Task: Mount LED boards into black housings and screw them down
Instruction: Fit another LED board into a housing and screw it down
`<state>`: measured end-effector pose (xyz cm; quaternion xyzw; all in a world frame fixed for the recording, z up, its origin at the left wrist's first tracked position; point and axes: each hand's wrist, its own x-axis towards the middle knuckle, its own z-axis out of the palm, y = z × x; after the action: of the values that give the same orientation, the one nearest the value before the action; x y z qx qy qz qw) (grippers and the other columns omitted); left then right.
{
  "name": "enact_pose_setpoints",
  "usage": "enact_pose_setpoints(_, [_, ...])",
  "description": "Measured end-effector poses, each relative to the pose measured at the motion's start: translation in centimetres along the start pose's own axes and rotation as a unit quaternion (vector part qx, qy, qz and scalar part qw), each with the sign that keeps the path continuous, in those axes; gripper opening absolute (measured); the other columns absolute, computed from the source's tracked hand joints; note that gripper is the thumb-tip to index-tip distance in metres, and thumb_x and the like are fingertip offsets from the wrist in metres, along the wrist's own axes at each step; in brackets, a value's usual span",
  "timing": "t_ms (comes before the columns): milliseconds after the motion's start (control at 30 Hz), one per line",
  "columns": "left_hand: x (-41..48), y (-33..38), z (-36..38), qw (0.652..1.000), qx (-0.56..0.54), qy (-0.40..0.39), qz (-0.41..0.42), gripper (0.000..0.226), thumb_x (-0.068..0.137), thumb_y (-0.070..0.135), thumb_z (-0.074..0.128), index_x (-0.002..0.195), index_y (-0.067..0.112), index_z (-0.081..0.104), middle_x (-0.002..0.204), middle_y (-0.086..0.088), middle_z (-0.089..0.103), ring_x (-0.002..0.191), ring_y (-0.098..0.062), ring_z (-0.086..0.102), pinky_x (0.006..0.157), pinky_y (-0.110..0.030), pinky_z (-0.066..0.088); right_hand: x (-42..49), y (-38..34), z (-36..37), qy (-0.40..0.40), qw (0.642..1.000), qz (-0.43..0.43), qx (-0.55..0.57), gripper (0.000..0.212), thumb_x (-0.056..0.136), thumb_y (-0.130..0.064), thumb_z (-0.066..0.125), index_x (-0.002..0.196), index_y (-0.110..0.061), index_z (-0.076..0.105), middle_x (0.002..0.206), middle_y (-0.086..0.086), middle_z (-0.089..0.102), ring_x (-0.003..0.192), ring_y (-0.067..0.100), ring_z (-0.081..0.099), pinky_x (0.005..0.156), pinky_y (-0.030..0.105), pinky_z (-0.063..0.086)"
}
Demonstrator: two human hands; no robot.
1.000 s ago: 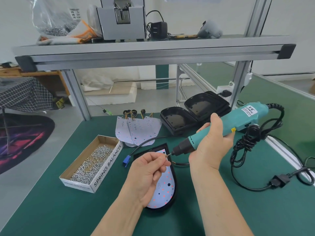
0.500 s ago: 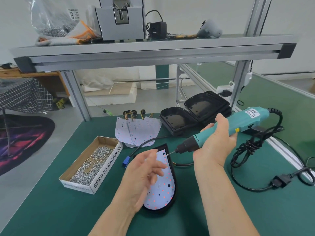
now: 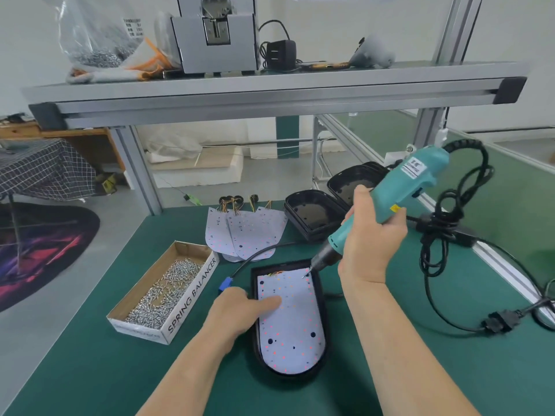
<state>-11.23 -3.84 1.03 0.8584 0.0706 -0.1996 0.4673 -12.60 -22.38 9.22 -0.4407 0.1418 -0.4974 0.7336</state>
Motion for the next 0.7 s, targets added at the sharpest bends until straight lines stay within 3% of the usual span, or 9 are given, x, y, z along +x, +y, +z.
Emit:
enact_pose_setpoints(67, [0.2,0.7,0.5,0.995,-0.075,-0.068,-0.026,0.06,0.053,0.041,0.083,0.097,0.001,0.072,0.089,-0.008,0.077,0.082,-0.023,0.071,0.081,-0.031,0.054,0.0,0.4,0.1,-0.029,0.998,-0.036,-0.034,0.014,0.081,-0.025,0.071,0.077,-0.026,0.058,0.071,0.005,0.056,0.064,0.027,0.049,0.064,0.043,0.047])
enact_pose_setpoints(100, [0.3,1.0,0.7,0.991,-0.092,-0.091,-0.034,0.063,0.052,0.036,0.08,0.104,0.003,0.072,0.095,-0.009,0.078,0.091,-0.025,0.073,0.092,-0.036,0.056,0.2,0.7,0.0,-0.044,0.996,-0.056,-0.054,0.014,0.082,-0.025,0.071,0.077,-0.026,0.058,0.07,0.002,0.057,0.064,0.027,0.05,0.064,0.045,0.048])
enact_pose_setpoints(167, [0.2,1.4,1.3,0.988,-0.098,-0.114,-0.042,0.067,0.052,0.032,0.077,0.113,0.005,0.068,0.104,-0.01,0.076,0.101,-0.029,0.072,0.101,-0.046,0.053,0.5,1.3,-0.3,-0.068,0.987,-0.105,-0.105,0.015,0.083,-0.027,0.071,0.078,-0.022,0.057,0.066,-0.009,0.056,0.061,0.018,0.051,0.063,0.043,0.05])
enact_pose_setpoints(300, [0.5,1.3,1.8,0.987,-0.109,-0.109,-0.036,0.05,0.064,0.023,0.081,0.11,0.006,0.071,0.1,-0.007,0.078,0.098,-0.028,0.072,0.102,-0.048,0.052,0.7,2.7,-1.0,-0.078,0.974,-0.135,-0.166,0.028,0.081,-0.036,0.069,0.08,-0.012,0.056,0.061,-0.011,0.052,0.058,0.023,0.05,0.06,0.044,0.049])
enact_pose_setpoints(433, [0.6,1.0,1.8,0.985,-0.124,-0.114,-0.029,0.047,0.058,0.024,0.077,0.102,0.007,0.074,0.093,-0.005,0.079,0.095,-0.027,0.074,0.101,-0.045,0.052,0.5,3.8,-1.4,-0.078,0.975,-0.11,-0.177,0.025,0.078,-0.041,0.068,0.078,-0.02,0.055,0.059,-0.013,0.052,0.056,0.012,0.048,0.058,0.043,0.05])
enact_pose_setpoints(500, [0.9,0.9,1.8,0.985,-0.128,-0.115,-0.028,0.036,0.067,0.019,0.079,0.101,0.007,0.075,0.091,-0.006,0.079,0.092,-0.027,0.075,0.099,-0.044,0.053,0.5,4.2,-1.6,-0.078,0.974,-0.109,-0.18,0.023,0.078,-0.042,0.068,0.077,-0.023,0.054,0.06,-0.014,0.054,0.055,0.01,0.049,0.058,0.039,0.05])
enact_pose_setpoints(600, [1.1,0.8,1.9,0.983,-0.135,-0.119,-0.023,0.015,0.083,0.008,0.074,0.098,0.005,0.075,0.089,-0.008,0.079,0.083,-0.025,0.076,0.088,-0.037,0.057,0.7,4.6,-1.7,-0.075,0.975,-0.105,-0.181,0.022,0.078,-0.042,0.067,0.076,-0.024,0.054,0.06,-0.016,0.055,0.055,0.007,0.049,0.057,0.032,0.048])
enact_pose_setpoints(700, [1.2,0.7,1.8,0.983,-0.139,-0.121,-0.02,0.012,0.084,0.006,0.073,0.096,0.005,0.075,0.088,-0.009,0.079,0.079,-0.023,0.077,0.077,-0.032,0.056,0.8,4.9,-1.8,-0.076,0.975,-0.104,-0.181,0.021,0.079,-0.039,0.068,0.076,-0.024,0.053,0.059,-0.017,0.053,0.054,0.005,0.047,0.057,0.028,0.046])
